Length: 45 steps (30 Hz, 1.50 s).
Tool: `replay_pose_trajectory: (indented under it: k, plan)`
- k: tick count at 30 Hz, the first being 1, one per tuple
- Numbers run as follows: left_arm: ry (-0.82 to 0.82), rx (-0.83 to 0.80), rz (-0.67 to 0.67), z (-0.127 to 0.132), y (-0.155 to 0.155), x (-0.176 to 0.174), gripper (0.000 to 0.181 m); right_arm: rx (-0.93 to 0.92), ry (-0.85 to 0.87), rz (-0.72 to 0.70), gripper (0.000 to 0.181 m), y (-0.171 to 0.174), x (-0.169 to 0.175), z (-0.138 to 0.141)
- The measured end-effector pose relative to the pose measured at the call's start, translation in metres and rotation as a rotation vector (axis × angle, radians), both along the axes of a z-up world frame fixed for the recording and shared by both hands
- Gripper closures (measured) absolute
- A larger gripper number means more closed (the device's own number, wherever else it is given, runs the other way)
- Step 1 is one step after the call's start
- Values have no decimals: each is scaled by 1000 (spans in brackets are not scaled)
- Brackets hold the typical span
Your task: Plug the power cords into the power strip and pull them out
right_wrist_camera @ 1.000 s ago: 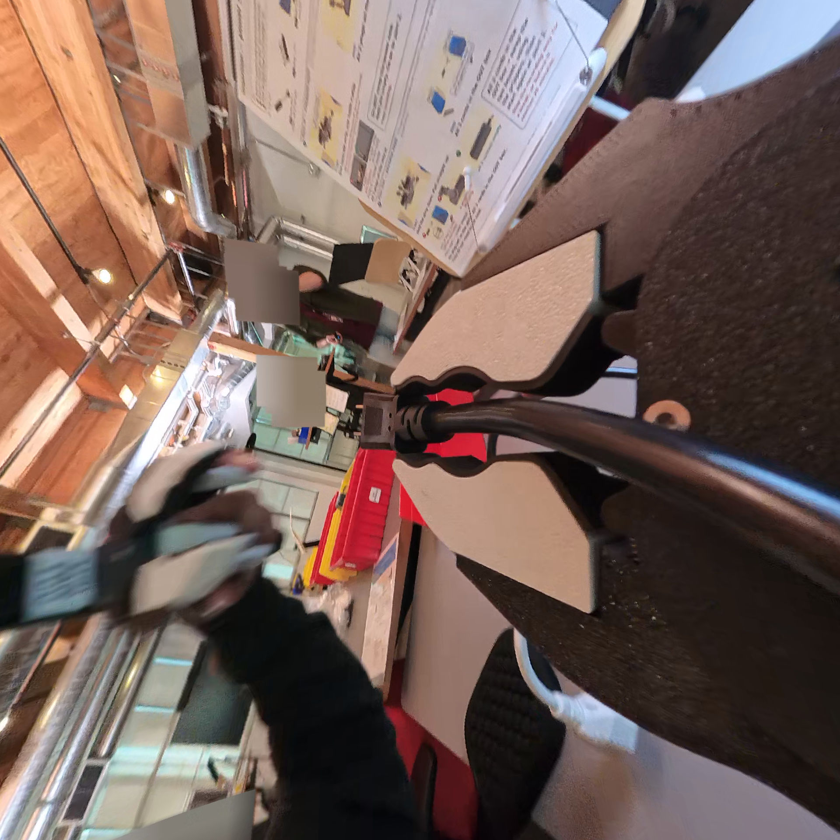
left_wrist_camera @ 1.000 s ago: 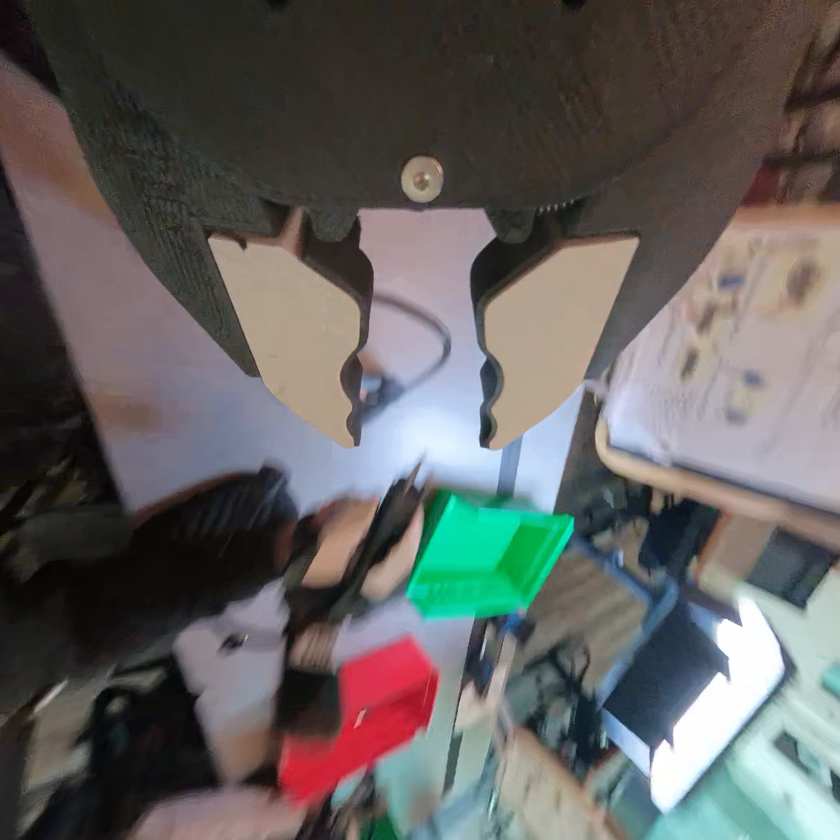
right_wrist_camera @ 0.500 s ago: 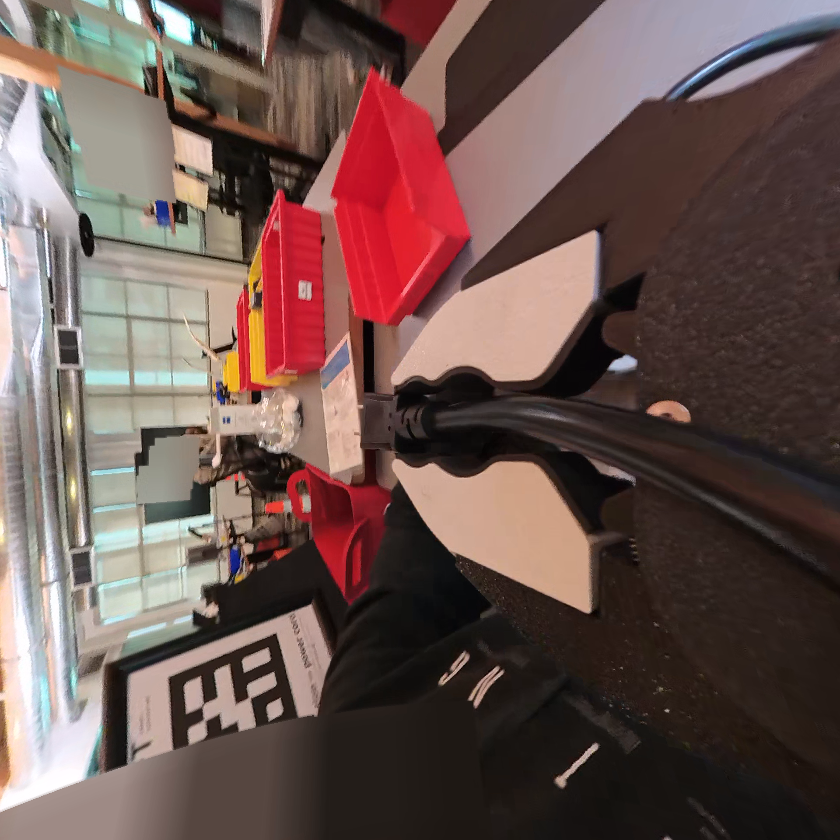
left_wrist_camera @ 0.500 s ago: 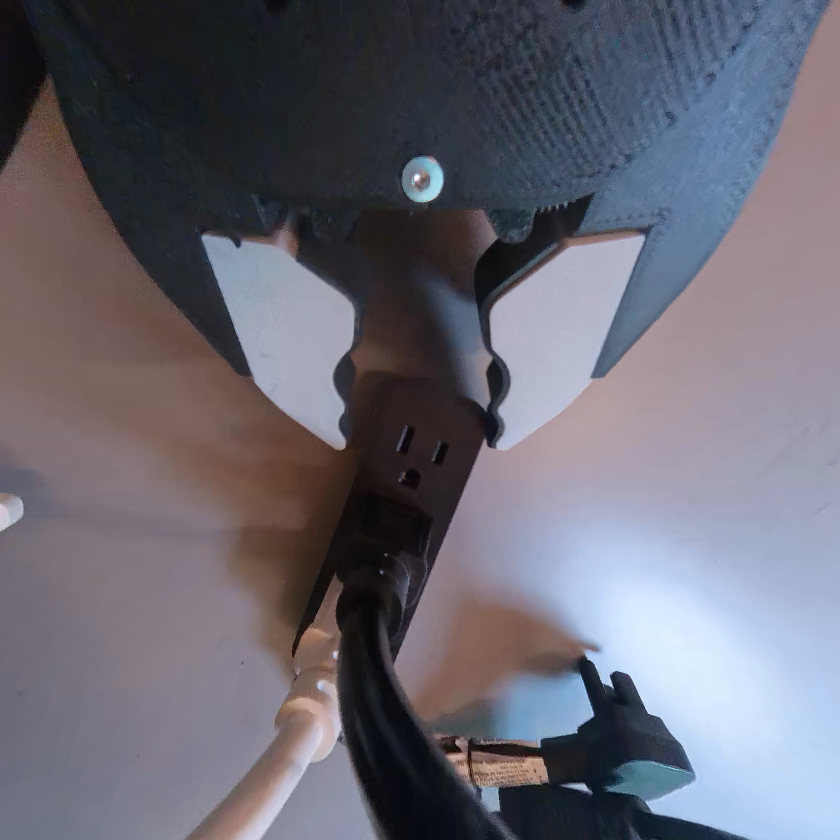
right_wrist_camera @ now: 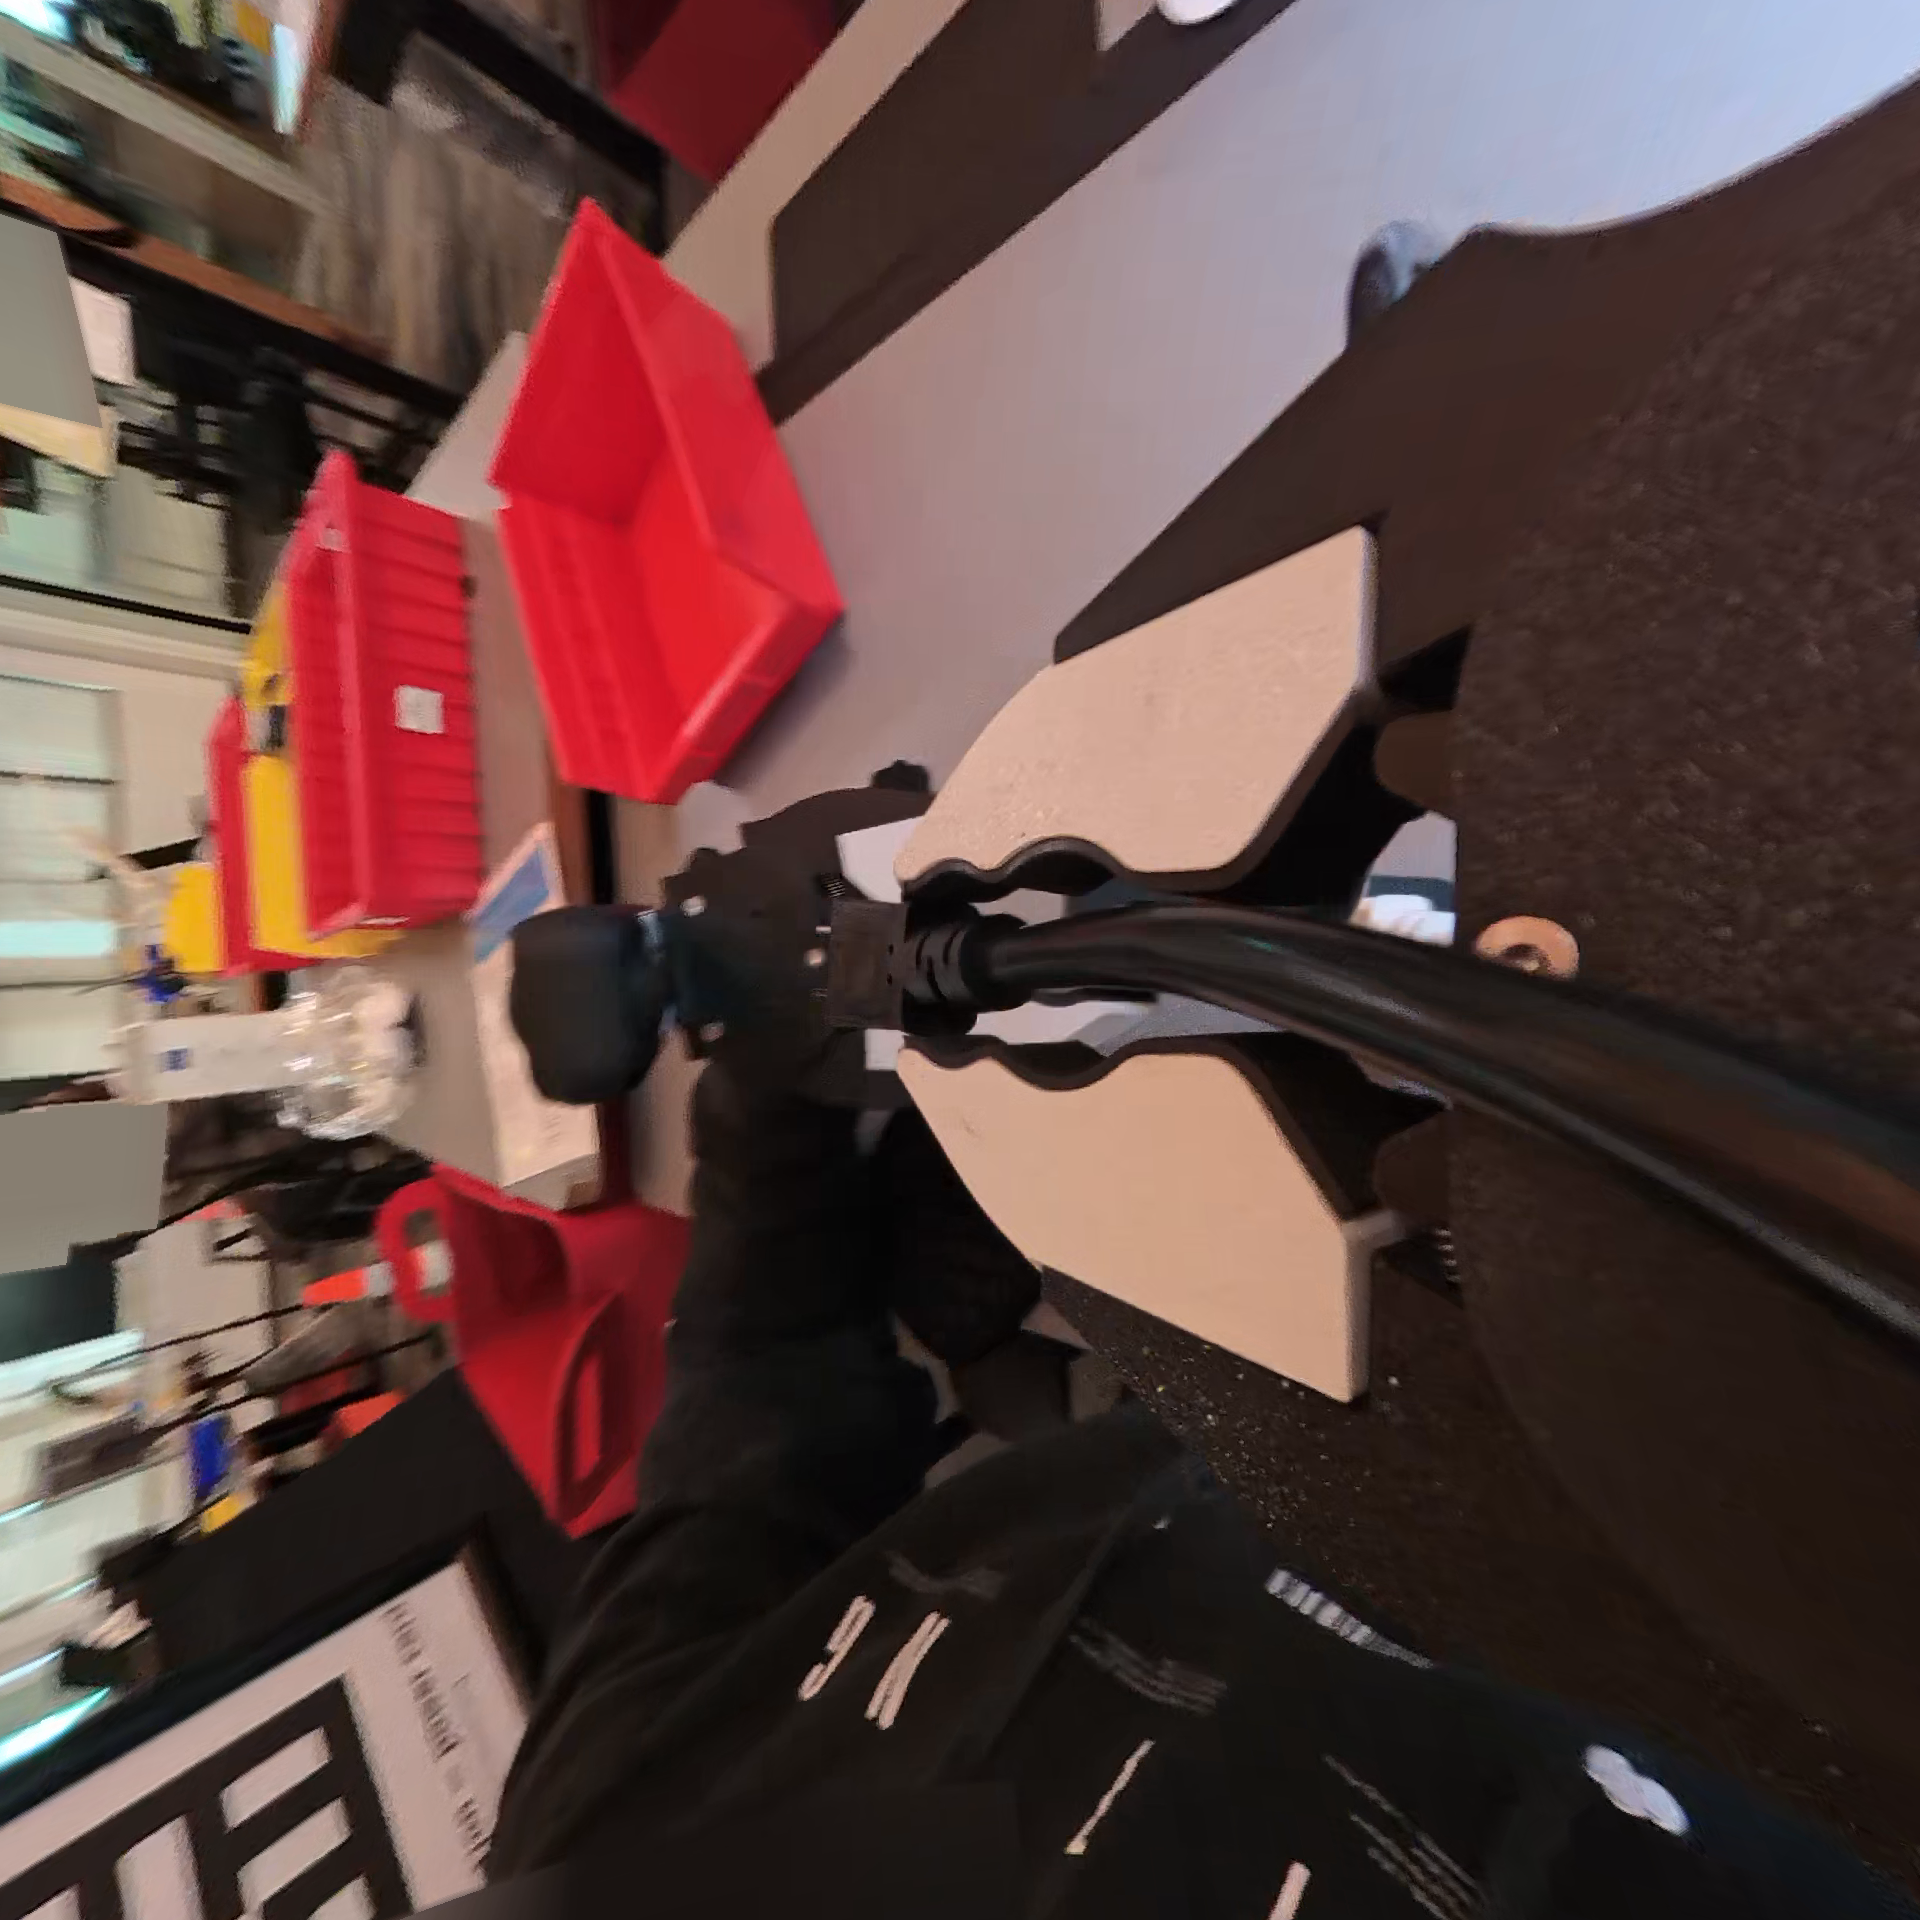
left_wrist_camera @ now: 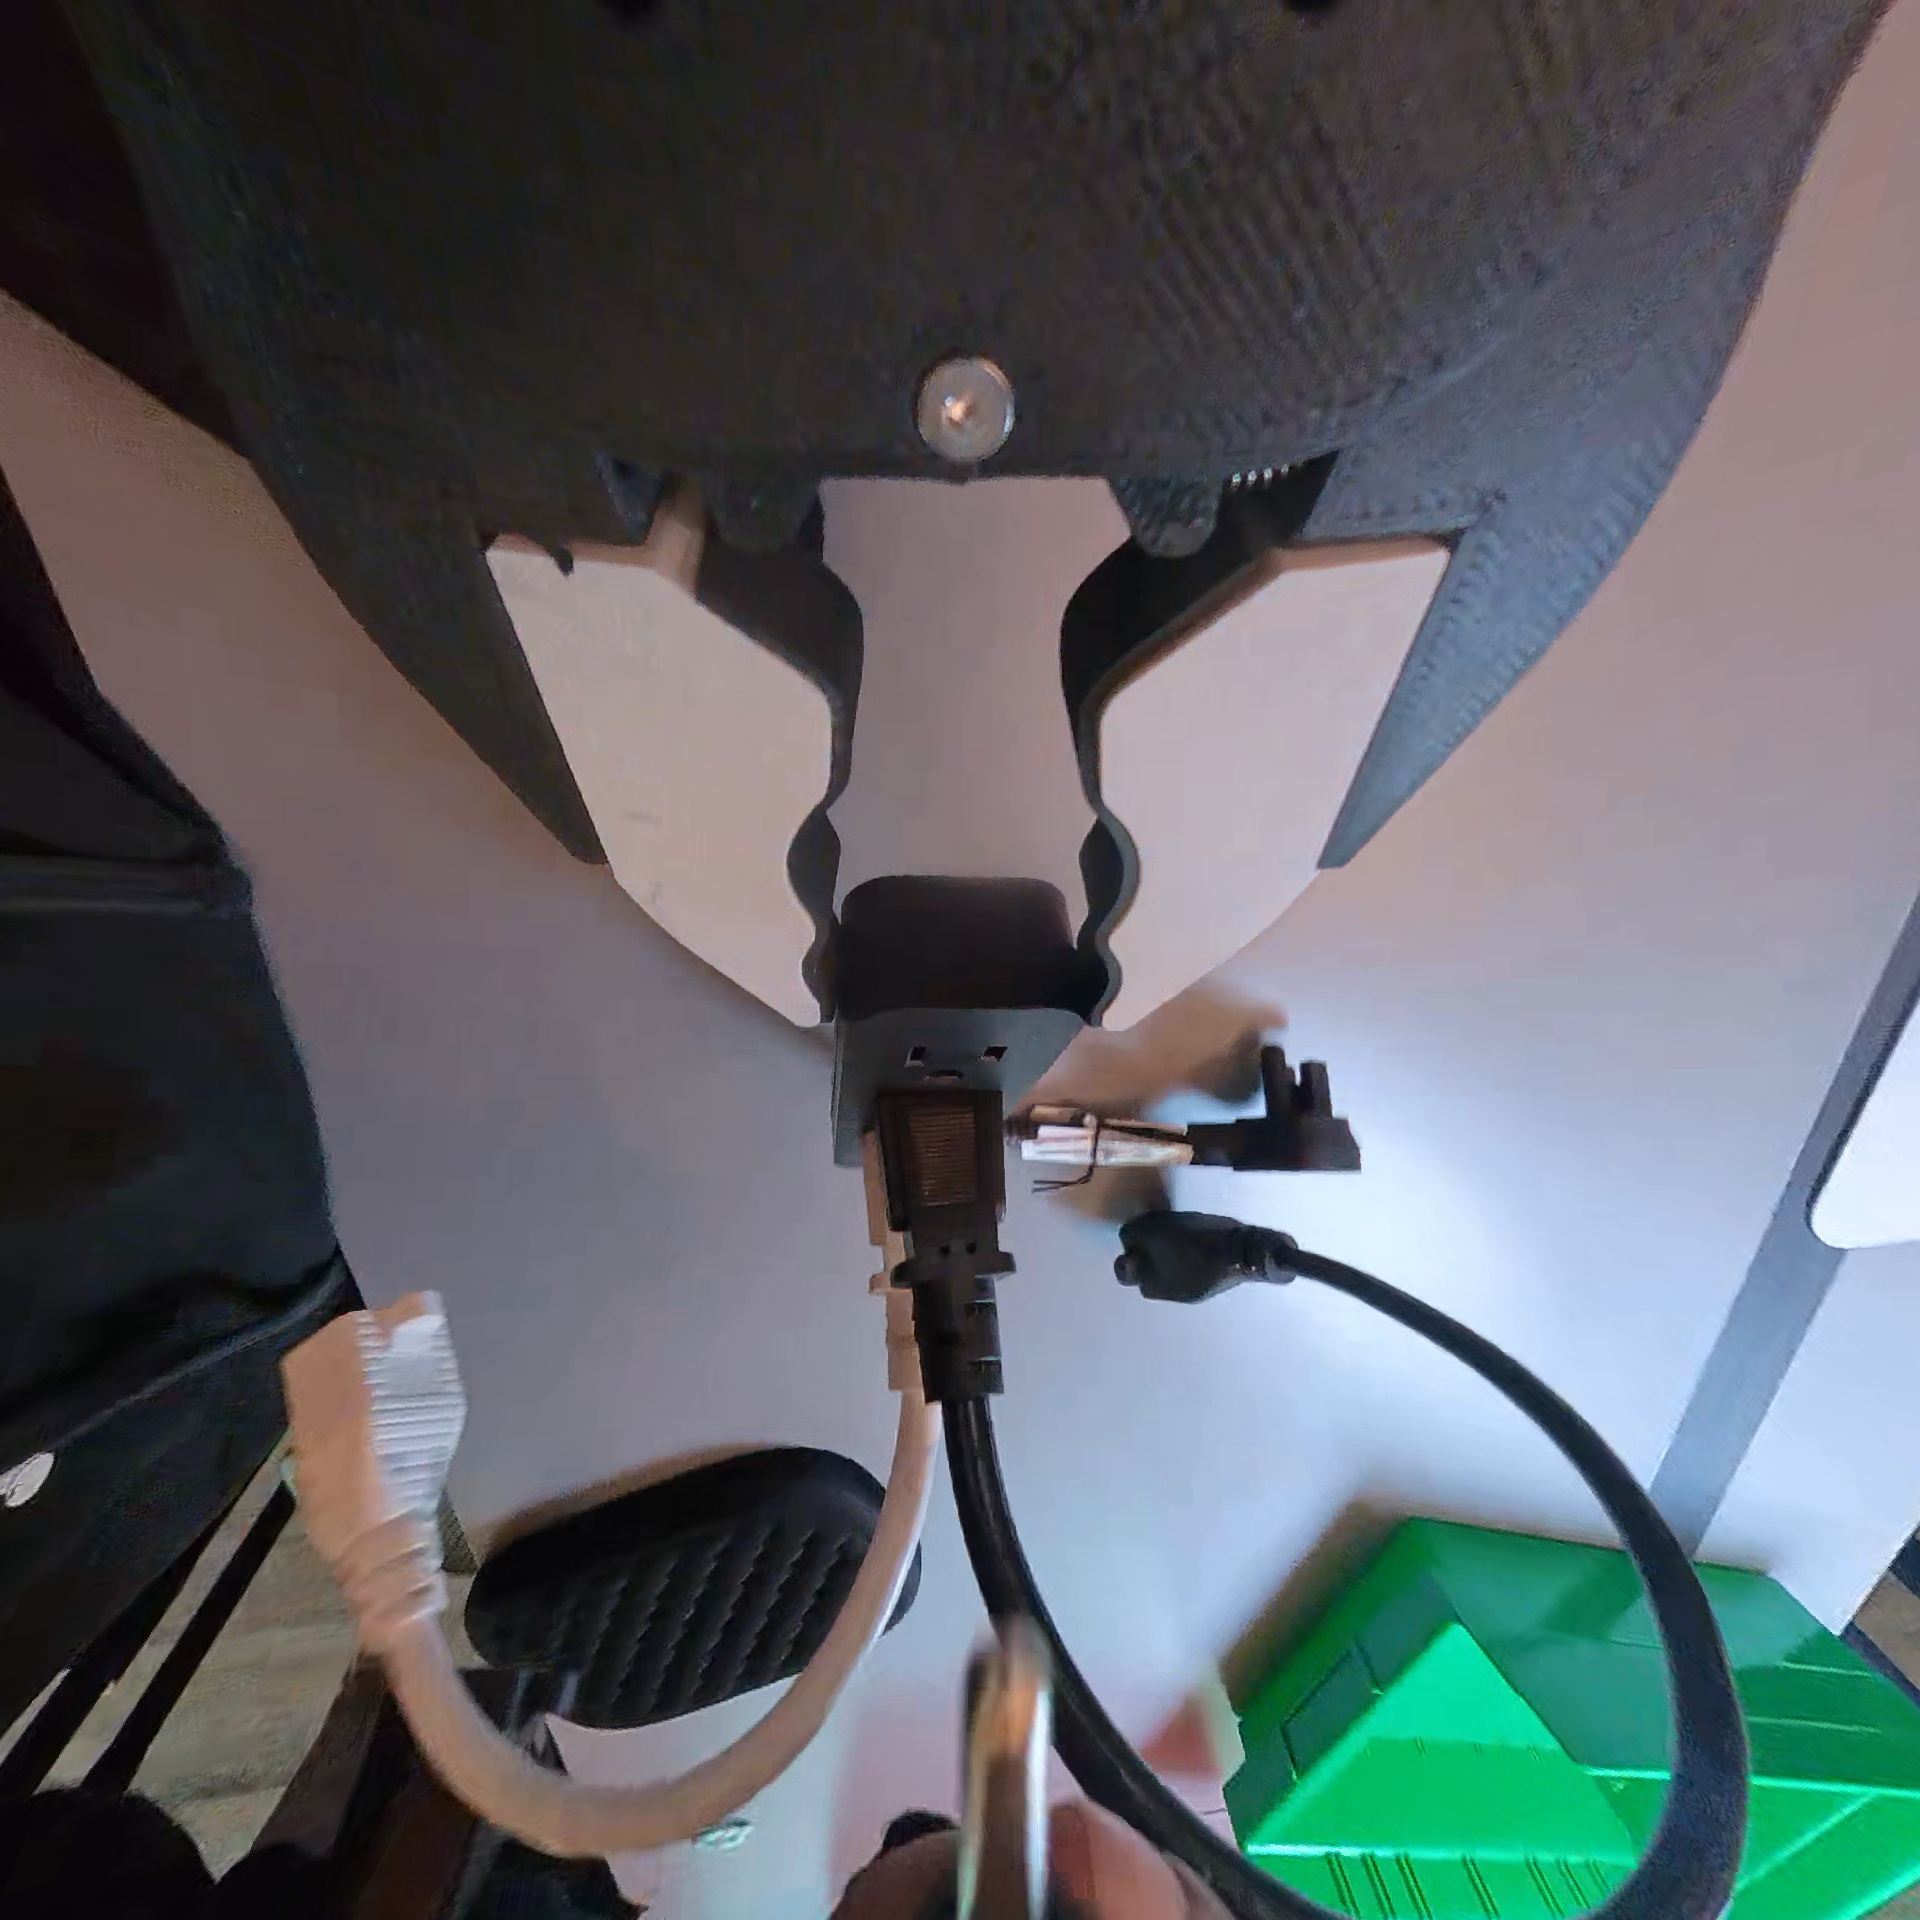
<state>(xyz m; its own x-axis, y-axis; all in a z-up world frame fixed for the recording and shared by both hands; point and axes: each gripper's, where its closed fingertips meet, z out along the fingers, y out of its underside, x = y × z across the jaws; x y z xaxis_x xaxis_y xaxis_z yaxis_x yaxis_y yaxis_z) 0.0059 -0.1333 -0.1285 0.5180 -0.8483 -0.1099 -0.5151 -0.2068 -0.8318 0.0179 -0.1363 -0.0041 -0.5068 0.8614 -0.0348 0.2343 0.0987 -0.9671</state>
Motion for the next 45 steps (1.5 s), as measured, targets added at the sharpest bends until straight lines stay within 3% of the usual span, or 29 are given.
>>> replay_pose_trajectory:
  k: [8,14,20,28,37,45]
  plan:
    - [-13,57,75,16,0,39,137,280,-292,-91,157,-3,44,-48]
    - [-17,64,112,9,-7,42,137,411,-427,-104,157,-7,48,-76]
    - [20,-27,180,-39,-9,34,137,590,-631,8,157,-16,27,-104]
    - [14,-103,234,-76,-4,24,137,797,-928,109,157,-18,15,-150]
    - [16,-200,211,-97,-6,20,138,803,-906,104,158,-22,-7,-169]
    - [80,-184,206,-101,-7,20,140,870,-897,146,158,-20,-1,-175]
